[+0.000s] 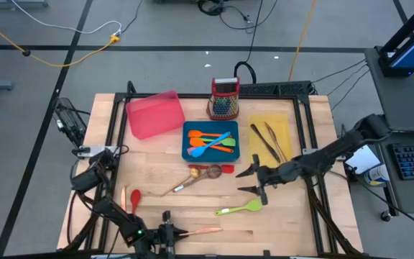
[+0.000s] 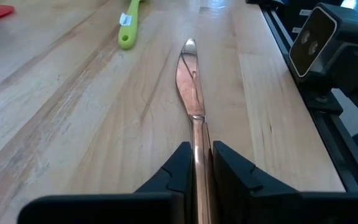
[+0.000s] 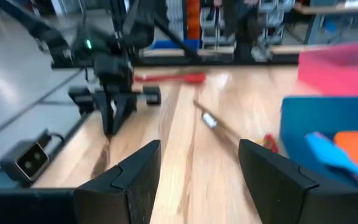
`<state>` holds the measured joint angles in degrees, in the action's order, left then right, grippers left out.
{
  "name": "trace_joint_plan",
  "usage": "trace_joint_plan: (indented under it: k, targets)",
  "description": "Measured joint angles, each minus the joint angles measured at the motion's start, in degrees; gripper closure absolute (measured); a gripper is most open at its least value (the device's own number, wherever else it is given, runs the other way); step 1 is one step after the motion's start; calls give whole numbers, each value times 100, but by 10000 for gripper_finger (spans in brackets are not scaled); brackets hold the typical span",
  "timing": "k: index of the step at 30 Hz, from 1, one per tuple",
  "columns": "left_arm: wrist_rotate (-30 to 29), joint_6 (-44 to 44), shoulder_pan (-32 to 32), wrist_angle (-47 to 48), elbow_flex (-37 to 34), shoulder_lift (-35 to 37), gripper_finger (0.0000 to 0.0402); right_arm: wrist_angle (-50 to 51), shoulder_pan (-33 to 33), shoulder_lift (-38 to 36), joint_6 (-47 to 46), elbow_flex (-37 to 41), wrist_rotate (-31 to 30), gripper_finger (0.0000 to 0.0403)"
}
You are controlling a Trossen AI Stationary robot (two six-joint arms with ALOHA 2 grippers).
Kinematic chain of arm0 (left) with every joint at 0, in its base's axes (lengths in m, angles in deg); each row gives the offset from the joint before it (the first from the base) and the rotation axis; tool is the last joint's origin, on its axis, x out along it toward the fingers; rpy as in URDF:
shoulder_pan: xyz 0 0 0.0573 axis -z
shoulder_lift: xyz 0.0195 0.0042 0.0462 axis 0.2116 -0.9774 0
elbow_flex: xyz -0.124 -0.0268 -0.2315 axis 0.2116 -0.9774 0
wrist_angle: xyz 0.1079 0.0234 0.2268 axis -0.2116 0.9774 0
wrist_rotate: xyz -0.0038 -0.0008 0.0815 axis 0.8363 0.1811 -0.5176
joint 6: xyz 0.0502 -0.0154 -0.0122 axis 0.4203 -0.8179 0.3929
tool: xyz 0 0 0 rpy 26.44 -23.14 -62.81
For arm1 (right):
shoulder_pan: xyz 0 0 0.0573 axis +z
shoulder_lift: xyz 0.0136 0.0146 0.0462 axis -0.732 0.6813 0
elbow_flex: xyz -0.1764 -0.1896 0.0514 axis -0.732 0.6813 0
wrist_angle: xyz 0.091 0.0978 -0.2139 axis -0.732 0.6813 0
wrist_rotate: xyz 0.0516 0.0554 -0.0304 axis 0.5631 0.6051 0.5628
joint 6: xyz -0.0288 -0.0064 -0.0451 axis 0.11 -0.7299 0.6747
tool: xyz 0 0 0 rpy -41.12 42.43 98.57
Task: Pick & Place Kitchen Items
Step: Put the gold table knife into the yellow bin
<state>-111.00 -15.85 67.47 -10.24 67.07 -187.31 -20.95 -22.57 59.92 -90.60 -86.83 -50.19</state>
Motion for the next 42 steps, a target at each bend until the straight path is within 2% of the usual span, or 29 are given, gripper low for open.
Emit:
trace_joint_plan:
  k: [12,19,32,36,42]
  targets:
    - [330,504,-363,-689,-10,-29,353,36,171,2429,-64,-1378,1024,193]
    - [253,807,-422,-988,-10,-38,352,41,440,3311,-454,-1868,1067,193]
    - [118,1089,-689,-1308,-10,-55,351,-23,933,3865,-491,-2039,1032,193]
    - [191,1416,-850,-1563,-16,-66,351,16,986,4035,-469,-2037,760,193]
    - [416,1863,-1047,-1866,-21,-61,351,2,992,4115,-447,-2046,711,193]
